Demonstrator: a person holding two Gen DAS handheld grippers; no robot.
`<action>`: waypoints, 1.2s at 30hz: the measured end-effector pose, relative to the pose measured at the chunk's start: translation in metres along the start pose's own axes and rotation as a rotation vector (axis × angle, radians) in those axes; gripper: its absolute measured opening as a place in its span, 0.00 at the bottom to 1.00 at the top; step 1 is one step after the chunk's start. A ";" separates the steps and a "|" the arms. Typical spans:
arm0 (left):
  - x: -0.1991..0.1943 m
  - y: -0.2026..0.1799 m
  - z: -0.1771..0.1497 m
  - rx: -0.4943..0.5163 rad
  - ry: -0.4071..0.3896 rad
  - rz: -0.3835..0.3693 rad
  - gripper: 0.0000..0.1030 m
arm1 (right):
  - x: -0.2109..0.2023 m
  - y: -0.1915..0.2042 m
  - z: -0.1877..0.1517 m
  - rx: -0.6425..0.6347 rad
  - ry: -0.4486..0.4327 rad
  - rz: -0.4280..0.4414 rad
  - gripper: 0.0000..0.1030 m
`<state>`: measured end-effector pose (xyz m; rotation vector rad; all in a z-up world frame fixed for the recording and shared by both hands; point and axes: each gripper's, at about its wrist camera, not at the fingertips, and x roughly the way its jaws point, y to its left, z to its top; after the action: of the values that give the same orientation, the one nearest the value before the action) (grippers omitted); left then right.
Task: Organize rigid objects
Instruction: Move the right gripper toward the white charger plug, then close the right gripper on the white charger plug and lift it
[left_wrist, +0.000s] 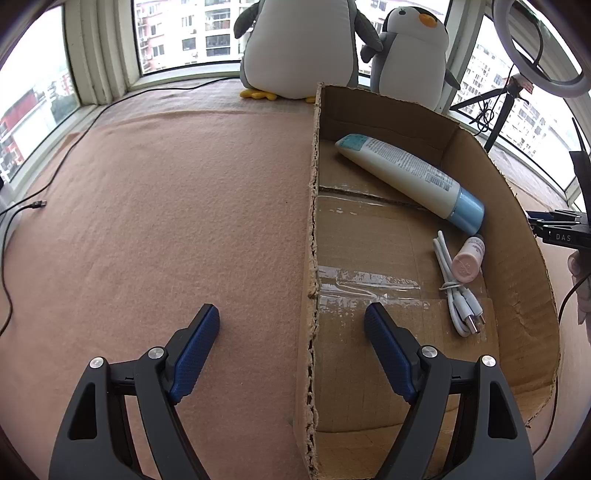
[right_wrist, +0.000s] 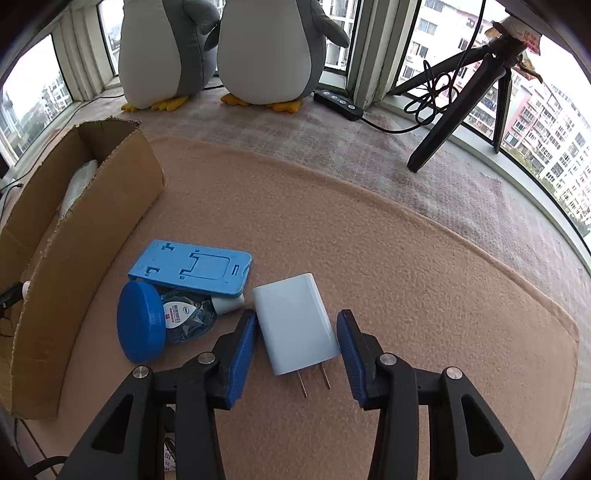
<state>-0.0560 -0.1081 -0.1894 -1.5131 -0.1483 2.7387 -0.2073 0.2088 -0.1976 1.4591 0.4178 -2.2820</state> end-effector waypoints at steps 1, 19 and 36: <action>0.000 0.000 0.000 0.001 0.000 0.001 0.80 | 0.001 0.000 0.000 0.005 0.001 -0.001 0.37; -0.001 -0.001 0.001 0.008 -0.002 0.003 0.80 | -0.016 -0.020 -0.032 0.215 -0.018 -0.013 0.31; -0.003 -0.003 0.002 0.008 -0.007 0.002 0.80 | -0.089 0.010 -0.034 0.235 -0.145 0.042 0.31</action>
<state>-0.0567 -0.1054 -0.1857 -1.5020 -0.1357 2.7432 -0.1422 0.2303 -0.1304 1.3805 0.0773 -2.4486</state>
